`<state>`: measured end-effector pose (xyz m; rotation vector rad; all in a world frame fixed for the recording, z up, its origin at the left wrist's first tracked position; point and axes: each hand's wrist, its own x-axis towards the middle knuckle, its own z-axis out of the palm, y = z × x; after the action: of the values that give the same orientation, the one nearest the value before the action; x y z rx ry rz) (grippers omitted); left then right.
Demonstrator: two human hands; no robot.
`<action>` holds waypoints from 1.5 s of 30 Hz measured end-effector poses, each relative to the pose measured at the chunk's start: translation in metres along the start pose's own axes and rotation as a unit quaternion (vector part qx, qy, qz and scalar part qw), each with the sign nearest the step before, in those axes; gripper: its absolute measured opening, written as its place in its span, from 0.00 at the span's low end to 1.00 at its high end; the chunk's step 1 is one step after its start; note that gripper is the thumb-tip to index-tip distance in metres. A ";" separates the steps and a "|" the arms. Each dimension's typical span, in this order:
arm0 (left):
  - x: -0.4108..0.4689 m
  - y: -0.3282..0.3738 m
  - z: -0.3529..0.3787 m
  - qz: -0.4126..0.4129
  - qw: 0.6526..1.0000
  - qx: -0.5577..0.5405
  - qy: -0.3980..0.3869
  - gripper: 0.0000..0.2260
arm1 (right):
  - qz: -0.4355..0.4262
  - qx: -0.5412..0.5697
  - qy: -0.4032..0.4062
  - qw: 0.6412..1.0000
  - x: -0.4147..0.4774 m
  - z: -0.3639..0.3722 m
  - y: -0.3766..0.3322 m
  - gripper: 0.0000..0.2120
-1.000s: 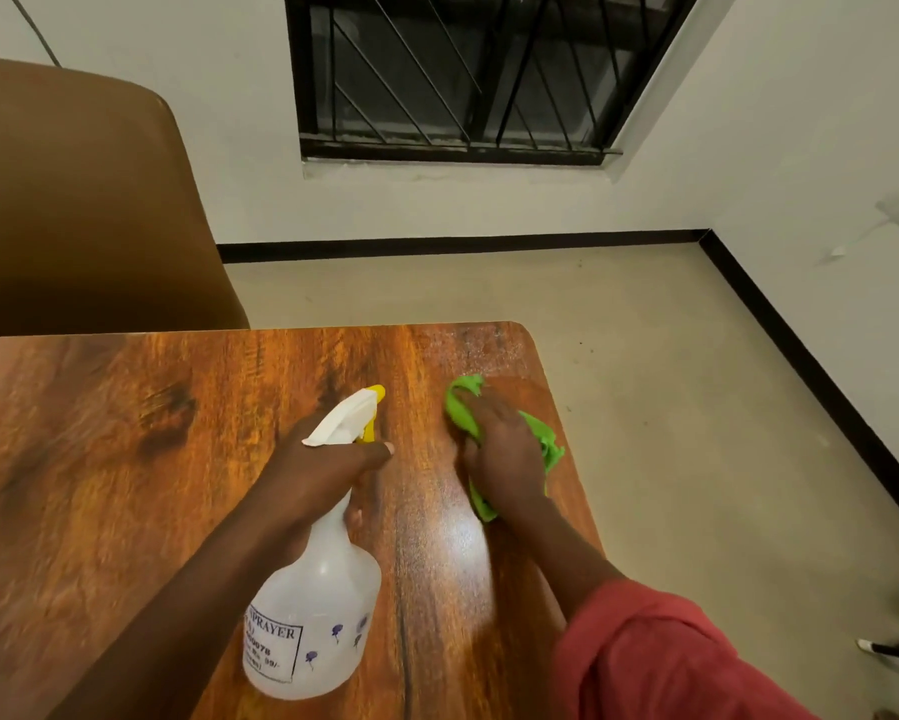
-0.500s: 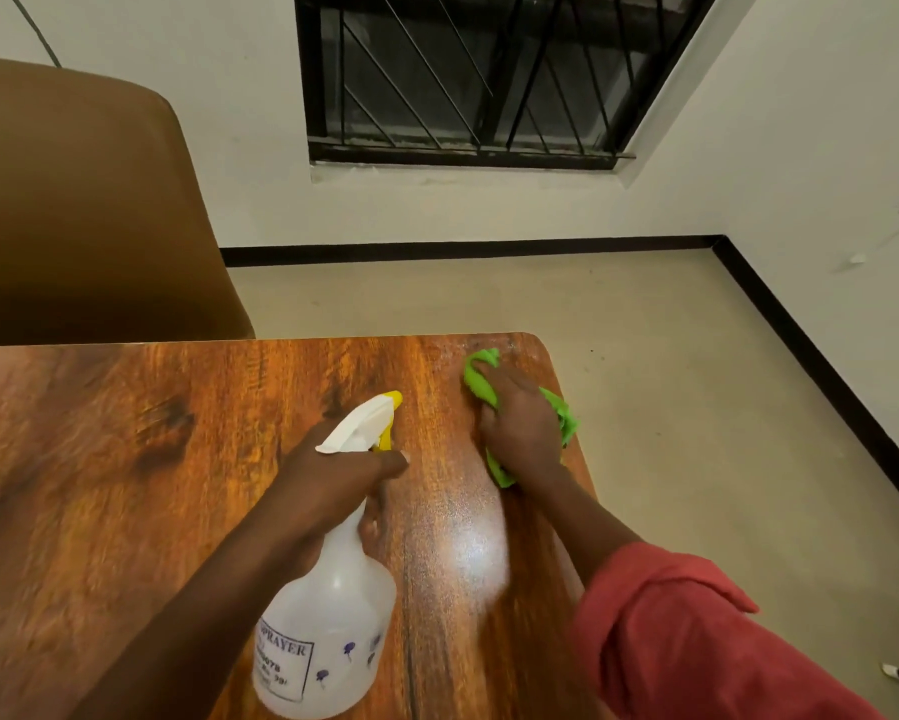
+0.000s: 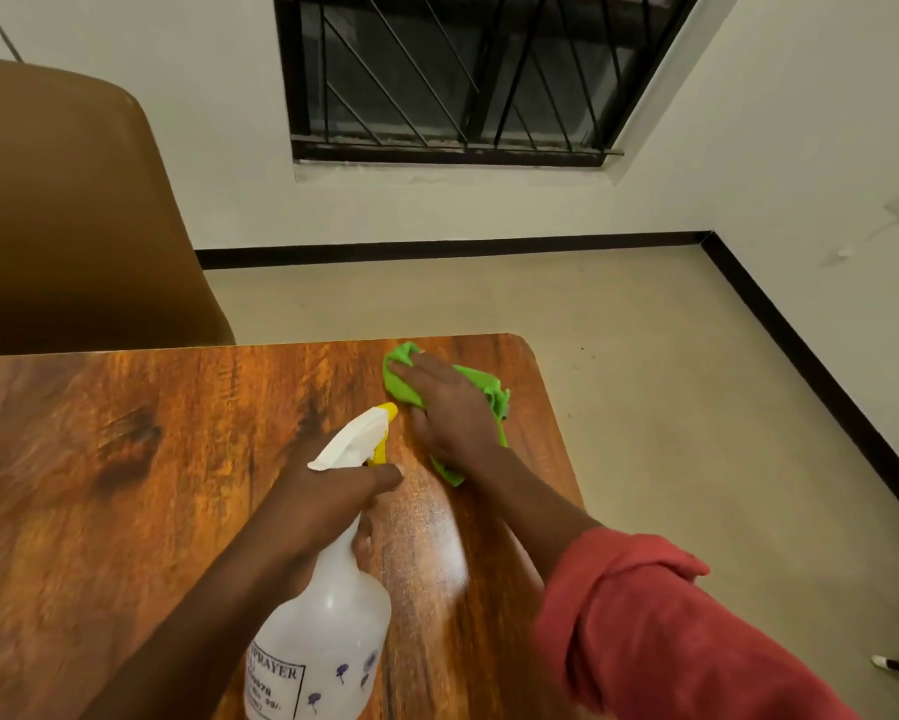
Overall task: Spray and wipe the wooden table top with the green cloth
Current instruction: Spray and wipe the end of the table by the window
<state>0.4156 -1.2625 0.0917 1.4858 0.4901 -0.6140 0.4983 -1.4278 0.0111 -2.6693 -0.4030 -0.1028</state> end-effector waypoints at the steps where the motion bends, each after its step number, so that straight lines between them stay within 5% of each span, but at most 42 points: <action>1: -0.002 0.002 0.004 0.002 1.000 -0.003 -0.007 0.20 | -0.007 -0.004 0.000 1.000 -0.007 -0.002 0.009 0.27; 6: -0.015 0.015 0.006 0.044 0.998 -0.016 -0.030 0.20 | 0.229 -0.025 0.148 0.962 -0.008 -0.027 0.061 0.27; 14: -0.029 0.019 -0.013 0.079 0.996 -0.027 -0.012 0.21 | 0.301 -0.019 0.164 0.939 0.014 -0.032 0.066 0.24; 27: -0.032 0.009 -0.022 0.046 0.998 -0.039 0.021 0.27 | 0.002 0.030 -0.016 0.999 0.009 0.018 -0.047 0.25; 33: -0.051 0.008 -0.058 0.035 0.998 -0.018 0.052 0.25 | 0.133 -0.001 0.072 0.988 0.006 0.008 -0.030 0.26; 40: -0.065 -0.008 -0.056 0.001 0.998 -0.026 0.058 0.19 | 0.001 0.079 0.062 0.995 -0.101 0.057 -0.140 0.20; 43: -0.071 -0.011 -0.043 0.025 0.999 -0.021 0.034 0.22 | -0.044 0.056 0.033 0.997 -0.135 0.052 -0.138 0.18; 45: -0.080 -0.013 -0.036 0.040 0.999 -0.014 0.010 0.22 | 0.006 0.025 0.045 0.999 -0.152 0.034 -0.113 0.21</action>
<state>0.3493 -1.2206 0.1323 1.4793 0.4506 -0.5270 0.3201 -1.3557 0.0058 -2.6056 -0.3565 -0.2067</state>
